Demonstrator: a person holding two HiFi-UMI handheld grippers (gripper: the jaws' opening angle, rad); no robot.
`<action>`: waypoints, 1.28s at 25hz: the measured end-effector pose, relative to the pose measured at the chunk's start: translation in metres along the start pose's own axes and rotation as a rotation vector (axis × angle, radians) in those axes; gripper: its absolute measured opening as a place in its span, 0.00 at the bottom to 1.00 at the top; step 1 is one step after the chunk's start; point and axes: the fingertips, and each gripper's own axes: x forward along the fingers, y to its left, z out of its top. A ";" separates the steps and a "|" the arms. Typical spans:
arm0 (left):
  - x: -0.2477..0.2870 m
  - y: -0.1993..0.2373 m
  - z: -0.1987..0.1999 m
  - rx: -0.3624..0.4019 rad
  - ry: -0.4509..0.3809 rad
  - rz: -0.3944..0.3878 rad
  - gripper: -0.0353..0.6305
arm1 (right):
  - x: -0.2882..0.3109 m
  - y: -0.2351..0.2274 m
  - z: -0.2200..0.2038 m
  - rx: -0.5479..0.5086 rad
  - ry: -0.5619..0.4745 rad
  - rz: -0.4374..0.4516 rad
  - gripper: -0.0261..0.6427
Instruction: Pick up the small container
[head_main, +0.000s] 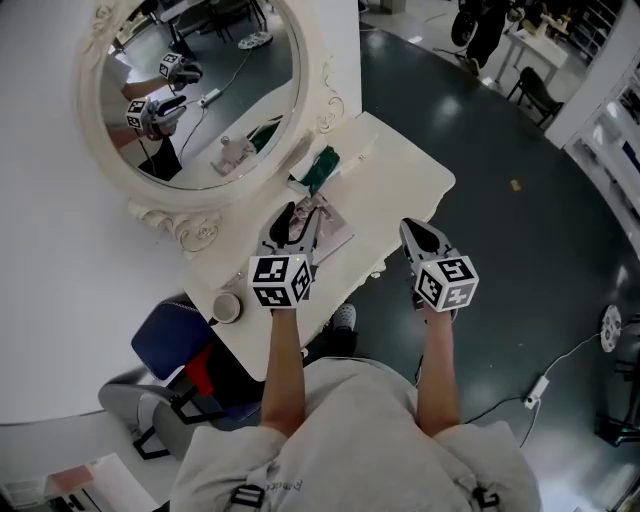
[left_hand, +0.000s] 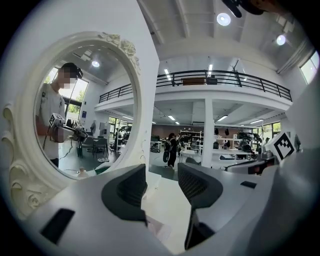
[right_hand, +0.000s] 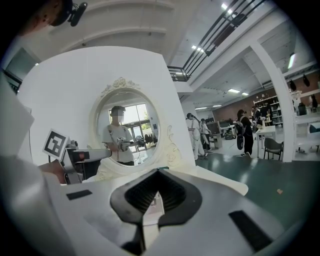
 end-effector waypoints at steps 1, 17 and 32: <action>0.007 0.003 0.004 0.007 -0.001 -0.002 0.38 | 0.006 -0.004 0.004 0.001 -0.002 -0.003 0.06; 0.085 0.028 -0.072 0.255 0.174 -0.333 0.38 | 0.063 -0.025 0.010 -0.060 0.074 -0.024 0.06; 0.098 0.036 -0.172 0.148 0.248 -0.482 0.38 | 0.088 -0.035 -0.020 -0.029 0.146 -0.110 0.06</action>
